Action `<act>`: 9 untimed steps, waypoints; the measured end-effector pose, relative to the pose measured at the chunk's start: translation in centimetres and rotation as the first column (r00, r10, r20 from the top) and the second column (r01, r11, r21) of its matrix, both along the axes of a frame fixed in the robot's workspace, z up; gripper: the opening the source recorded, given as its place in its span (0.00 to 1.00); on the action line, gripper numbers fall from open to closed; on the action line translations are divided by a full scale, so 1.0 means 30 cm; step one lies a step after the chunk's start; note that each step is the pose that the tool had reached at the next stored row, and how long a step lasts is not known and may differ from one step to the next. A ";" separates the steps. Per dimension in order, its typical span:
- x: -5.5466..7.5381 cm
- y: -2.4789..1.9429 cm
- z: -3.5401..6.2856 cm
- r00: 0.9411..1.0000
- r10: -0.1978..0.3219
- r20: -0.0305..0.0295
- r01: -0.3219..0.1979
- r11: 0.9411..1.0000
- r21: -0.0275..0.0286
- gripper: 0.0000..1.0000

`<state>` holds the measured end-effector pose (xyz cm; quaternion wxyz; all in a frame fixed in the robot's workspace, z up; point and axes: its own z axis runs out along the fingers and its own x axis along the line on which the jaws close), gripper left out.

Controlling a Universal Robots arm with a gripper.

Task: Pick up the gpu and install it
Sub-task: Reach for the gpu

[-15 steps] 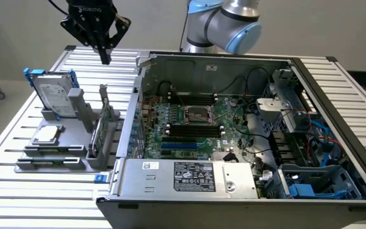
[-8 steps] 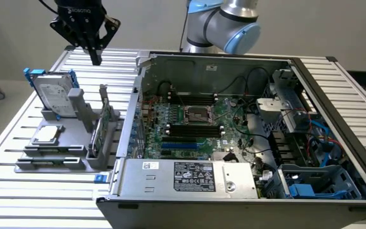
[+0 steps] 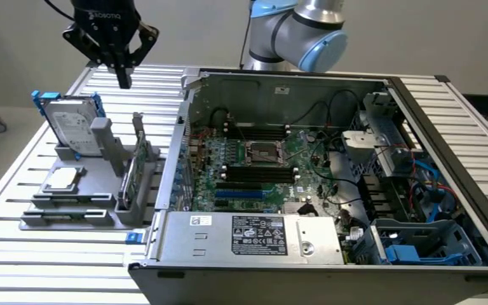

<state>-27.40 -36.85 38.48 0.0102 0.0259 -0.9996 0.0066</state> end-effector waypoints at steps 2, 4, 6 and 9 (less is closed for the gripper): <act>0.000 0.000 -0.001 1.000 0.024 -0.007 -0.024 1.000 -0.006 0.11; -0.002 0.000 -0.002 0.999 0.039 -0.010 -0.039 0.999 -0.008 0.11; -0.002 0.000 -0.002 0.999 0.039 -0.011 -0.039 0.999 -0.008 0.11; -0.002 0.000 -0.002 0.999 0.039 -0.010 -0.039 0.999 -0.008 0.11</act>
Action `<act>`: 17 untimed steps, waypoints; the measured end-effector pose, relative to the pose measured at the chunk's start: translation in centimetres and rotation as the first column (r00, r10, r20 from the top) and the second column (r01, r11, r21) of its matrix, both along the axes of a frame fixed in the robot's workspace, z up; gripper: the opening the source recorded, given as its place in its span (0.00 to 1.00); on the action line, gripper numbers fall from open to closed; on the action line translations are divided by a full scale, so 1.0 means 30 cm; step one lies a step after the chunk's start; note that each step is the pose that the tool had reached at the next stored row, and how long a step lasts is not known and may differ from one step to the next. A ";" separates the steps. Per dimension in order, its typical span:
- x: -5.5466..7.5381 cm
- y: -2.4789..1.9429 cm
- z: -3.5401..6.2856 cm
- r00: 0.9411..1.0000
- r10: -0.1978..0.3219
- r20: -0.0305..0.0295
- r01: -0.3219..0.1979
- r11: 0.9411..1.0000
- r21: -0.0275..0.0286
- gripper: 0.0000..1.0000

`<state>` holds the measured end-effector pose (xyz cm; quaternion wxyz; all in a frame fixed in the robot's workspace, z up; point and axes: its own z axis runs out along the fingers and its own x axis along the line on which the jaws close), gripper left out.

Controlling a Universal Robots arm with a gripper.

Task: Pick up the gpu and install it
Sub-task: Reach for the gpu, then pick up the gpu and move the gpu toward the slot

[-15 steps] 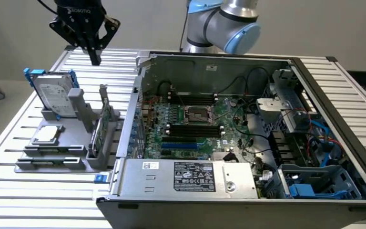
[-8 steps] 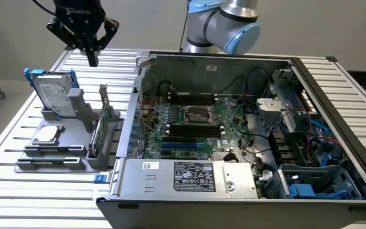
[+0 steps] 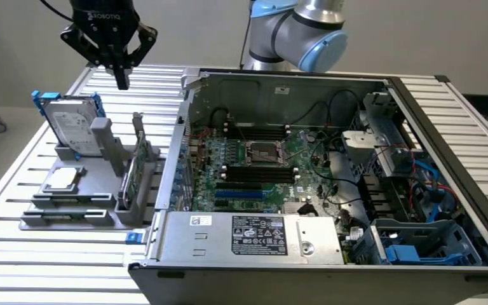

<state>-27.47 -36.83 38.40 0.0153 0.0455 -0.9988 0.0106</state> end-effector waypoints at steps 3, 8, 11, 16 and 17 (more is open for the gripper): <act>0.000 0.000 0.000 1.000 0.000 0.000 0.000 1.000 0.000 0.11; 0.000 0.000 0.000 1.000 0.000 0.000 0.000 1.000 0.000 0.11; 0.000 0.000 0.000 1.000 0.000 0.000 0.000 1.000 0.000 0.12; 0.000 -0.003 -0.005 1.000 0.000 -0.001 0.000 1.000 0.000 0.30; 0.000 -0.006 -0.011 1.000 0.000 0.000 0.000 1.000 0.000 0.36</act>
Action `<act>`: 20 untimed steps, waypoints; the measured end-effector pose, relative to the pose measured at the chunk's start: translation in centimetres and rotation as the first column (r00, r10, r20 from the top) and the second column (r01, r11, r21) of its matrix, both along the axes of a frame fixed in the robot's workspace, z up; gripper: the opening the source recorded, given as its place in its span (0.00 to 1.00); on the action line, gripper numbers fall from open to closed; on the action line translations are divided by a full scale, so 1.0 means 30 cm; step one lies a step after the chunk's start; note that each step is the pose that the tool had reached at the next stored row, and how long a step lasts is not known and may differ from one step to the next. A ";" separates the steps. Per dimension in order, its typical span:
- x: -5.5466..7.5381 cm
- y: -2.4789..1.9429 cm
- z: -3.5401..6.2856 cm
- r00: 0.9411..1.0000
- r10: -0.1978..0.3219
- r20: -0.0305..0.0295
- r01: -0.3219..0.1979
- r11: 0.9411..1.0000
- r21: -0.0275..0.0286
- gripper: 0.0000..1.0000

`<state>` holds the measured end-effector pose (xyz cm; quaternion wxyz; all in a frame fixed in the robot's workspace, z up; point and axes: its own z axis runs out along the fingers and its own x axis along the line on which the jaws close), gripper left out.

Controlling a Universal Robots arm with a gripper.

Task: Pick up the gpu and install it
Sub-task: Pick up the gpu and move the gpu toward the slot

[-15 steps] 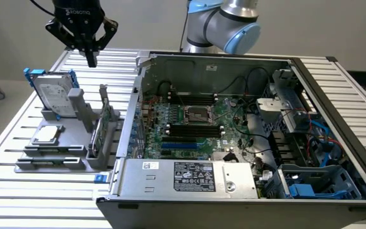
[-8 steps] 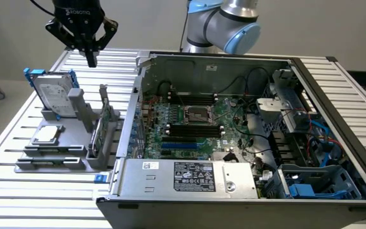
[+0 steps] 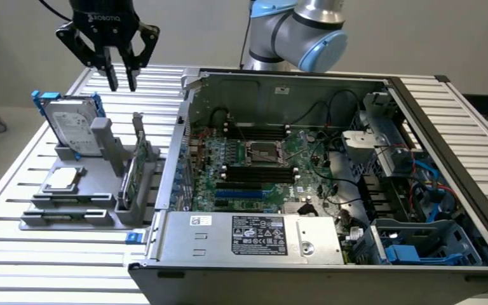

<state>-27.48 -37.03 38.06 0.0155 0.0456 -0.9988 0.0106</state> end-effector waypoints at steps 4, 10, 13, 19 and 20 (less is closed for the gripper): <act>0.000 -0.016 -0.024 1.000 0.000 0.000 0.000 1.000 0.000 0.36; -0.001 -0.042 -0.060 1.000 0.000 0.000 0.000 1.000 0.000 0.36; -0.002 -0.056 -0.078 1.000 0.000 0.000 0.000 1.000 0.000 0.36; -0.007 -0.096 -0.115 1.000 0.000 0.000 0.000 1.000 0.000 0.36; -0.009 -0.104 -0.121 1.000 0.000 0.000 0.000 1.000 0.000 0.36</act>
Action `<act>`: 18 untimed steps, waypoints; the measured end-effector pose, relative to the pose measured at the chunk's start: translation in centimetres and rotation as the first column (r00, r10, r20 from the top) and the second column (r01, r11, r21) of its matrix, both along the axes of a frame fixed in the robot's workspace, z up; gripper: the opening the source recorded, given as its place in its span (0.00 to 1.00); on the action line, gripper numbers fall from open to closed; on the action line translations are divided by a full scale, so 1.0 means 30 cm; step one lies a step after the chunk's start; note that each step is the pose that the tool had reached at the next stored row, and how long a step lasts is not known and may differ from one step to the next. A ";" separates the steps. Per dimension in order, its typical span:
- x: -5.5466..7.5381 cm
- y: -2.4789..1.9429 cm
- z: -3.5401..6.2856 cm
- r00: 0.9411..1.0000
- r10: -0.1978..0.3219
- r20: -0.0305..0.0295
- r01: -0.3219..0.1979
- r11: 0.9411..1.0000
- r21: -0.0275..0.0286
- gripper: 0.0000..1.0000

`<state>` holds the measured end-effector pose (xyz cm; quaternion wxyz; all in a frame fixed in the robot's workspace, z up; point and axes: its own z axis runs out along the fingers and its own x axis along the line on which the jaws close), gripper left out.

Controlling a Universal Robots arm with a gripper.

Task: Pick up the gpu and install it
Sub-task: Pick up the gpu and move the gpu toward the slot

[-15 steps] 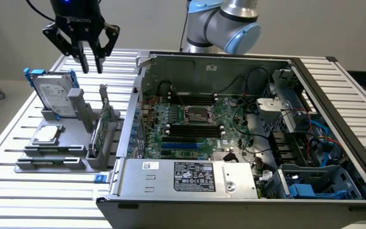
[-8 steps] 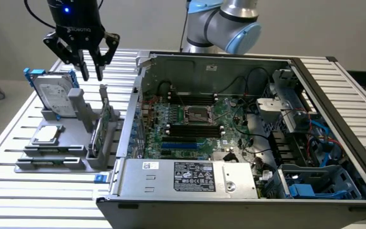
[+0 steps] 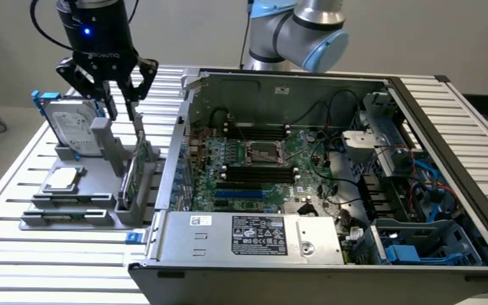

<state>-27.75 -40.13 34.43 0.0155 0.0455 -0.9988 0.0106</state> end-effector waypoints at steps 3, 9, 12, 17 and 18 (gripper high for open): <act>-0.010 -0.021 -0.018 1.000 0.000 0.000 0.000 1.000 0.000 0.36; -0.033 -0.062 -0.055 1.000 -0.001 0.000 0.001 1.000 0.000 0.36; -0.035 -0.079 -0.073 1.000 -0.001 0.000 0.001 1.000 0.000 0.36; -0.035 -0.105 -0.103 1.000 -0.001 0.000 0.001 1.000 0.000 0.36; -0.035 -0.111 -0.109 1.000 -0.001 0.000 0.001 1.000 0.000 0.36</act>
